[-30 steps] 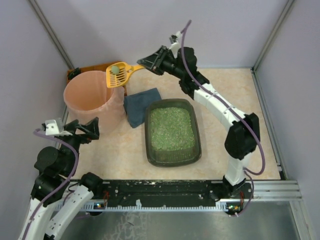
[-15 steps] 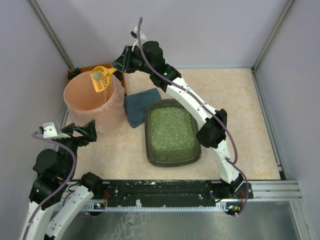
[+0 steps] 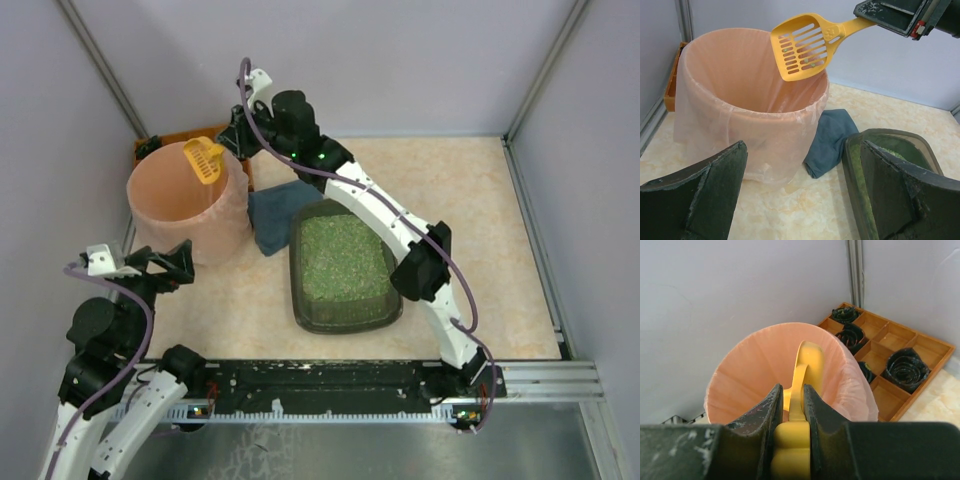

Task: Clean the litter box

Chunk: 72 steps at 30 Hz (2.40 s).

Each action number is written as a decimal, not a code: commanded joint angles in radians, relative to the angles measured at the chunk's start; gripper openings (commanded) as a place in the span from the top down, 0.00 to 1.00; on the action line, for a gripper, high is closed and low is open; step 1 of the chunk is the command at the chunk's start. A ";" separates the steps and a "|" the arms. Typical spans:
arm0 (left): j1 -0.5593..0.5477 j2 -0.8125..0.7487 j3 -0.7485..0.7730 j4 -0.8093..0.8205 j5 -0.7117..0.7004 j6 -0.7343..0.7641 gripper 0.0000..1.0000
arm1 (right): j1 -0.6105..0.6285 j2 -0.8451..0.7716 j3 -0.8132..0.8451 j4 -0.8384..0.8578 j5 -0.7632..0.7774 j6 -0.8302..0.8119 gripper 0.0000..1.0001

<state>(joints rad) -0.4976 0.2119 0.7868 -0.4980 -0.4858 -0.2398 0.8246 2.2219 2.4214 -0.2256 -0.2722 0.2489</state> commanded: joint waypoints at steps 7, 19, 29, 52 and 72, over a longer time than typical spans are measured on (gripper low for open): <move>0.003 0.045 -0.033 0.039 0.060 0.002 0.02 | 0.013 -0.291 -0.137 0.069 0.004 -0.053 1.00; 0.003 0.158 -0.085 0.131 0.214 0.007 0.02 | -0.069 -0.872 -0.744 -0.037 0.256 -0.041 1.00; 0.003 0.251 -0.106 0.211 0.303 0.005 0.02 | -0.170 -1.082 -1.023 -0.330 0.398 0.032 1.00; 0.004 0.366 -0.089 0.196 0.453 0.031 0.06 | -0.444 -0.861 -1.508 0.118 -0.058 0.387 1.00; 0.003 0.361 -0.097 0.202 0.443 0.013 0.06 | -0.367 -0.785 -1.885 0.729 -0.194 0.921 1.00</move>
<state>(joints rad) -0.4976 0.5816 0.6857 -0.3141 -0.0410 -0.2279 0.4297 1.4620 0.5758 0.4446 -0.3649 1.0779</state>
